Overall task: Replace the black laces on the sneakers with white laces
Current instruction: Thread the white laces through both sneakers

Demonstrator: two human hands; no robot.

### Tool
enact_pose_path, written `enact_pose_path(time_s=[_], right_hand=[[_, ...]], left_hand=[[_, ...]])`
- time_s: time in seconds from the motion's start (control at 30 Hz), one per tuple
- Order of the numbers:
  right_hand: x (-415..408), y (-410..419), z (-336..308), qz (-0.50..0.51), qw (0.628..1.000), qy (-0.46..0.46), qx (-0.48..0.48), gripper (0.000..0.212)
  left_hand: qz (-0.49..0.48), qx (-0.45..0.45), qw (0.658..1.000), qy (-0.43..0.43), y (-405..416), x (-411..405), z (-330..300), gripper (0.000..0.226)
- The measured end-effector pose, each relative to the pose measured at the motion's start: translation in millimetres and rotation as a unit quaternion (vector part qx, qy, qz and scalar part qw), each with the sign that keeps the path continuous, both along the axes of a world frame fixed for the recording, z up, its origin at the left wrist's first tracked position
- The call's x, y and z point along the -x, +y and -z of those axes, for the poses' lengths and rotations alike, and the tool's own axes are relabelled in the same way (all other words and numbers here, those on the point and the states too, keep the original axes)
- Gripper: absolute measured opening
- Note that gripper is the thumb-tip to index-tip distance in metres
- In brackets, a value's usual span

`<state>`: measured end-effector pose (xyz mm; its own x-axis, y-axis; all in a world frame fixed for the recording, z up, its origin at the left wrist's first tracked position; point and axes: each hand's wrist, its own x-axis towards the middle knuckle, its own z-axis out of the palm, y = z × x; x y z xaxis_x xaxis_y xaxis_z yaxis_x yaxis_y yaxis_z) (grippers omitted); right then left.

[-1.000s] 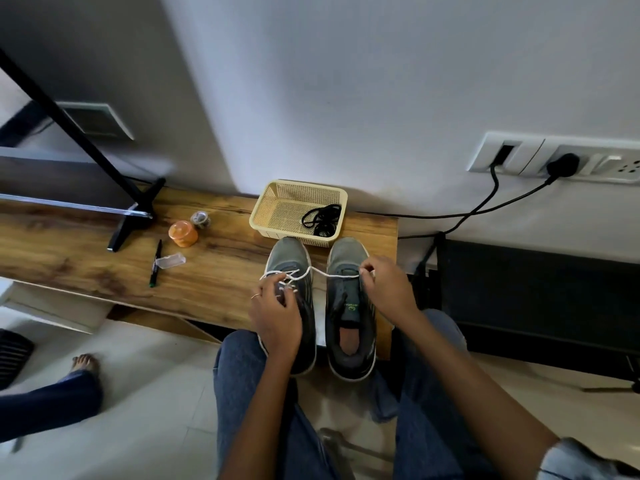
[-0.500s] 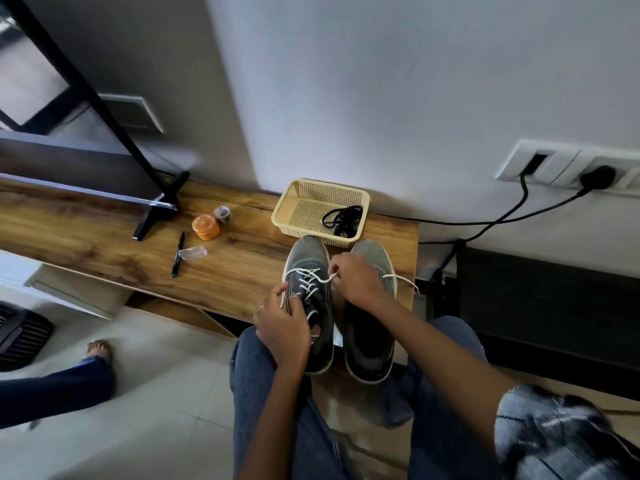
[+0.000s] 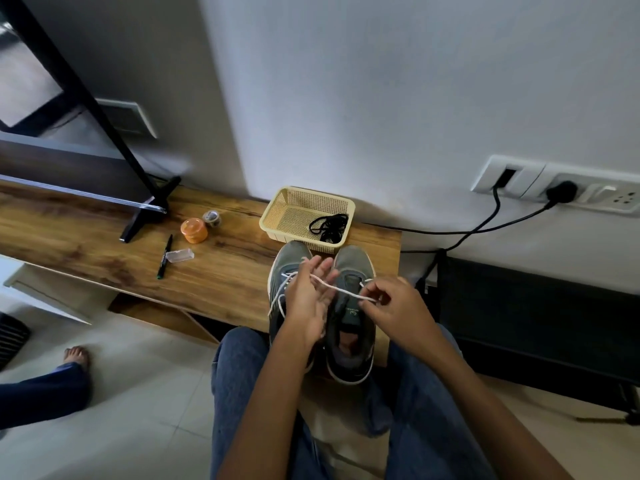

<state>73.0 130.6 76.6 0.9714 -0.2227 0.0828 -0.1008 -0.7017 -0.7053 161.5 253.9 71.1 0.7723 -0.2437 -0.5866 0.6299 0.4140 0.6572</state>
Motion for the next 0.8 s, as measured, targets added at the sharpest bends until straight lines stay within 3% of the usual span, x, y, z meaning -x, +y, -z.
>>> enact_pose_path(time_s=[0.13, 0.23, 0.33, 0.47, 0.57, 0.67, 0.8], right_hand=[[24, -12, 15, 0.059, 0.996, 0.062, 0.003, 0.004], [40, -15, 20, 0.055, 0.992, 0.114, 0.017, 0.007], [50, -13, 18, 0.046, 0.99, 0.136, -0.014, 0.025], [41, 1, 0, 0.104, 0.964, 0.057, -0.238, 0.02], [29, 11, -17, 0.107, 0.94, 0.046, -0.32, 0.022], [19, 13, -25, 0.079, 0.935, 0.058, -0.342, 0.029], [14, 11, -26, 0.06, 0.946, 0.055, -0.314, 0.018]], left_hand=[[-0.073, -0.015, 0.997, -0.012, 3, 2, -11, 0.023], [-0.079, -0.054, 0.993, -0.067, 6, 16, -14, 0.023], [-0.034, -0.116, 0.982, -0.148, 8, 38, -11, 0.025], [0.059, -0.168, 0.956, -0.233, 6, 64, -5, 0.025], [0.125, -0.197, 0.934, -0.271, 0, 77, 4, 0.025], [0.188, -0.225, 0.904, -0.312, -5, 86, 11, 0.029], [0.232, -0.273, 0.872, -0.334, -5, 90, 21, 0.033]])
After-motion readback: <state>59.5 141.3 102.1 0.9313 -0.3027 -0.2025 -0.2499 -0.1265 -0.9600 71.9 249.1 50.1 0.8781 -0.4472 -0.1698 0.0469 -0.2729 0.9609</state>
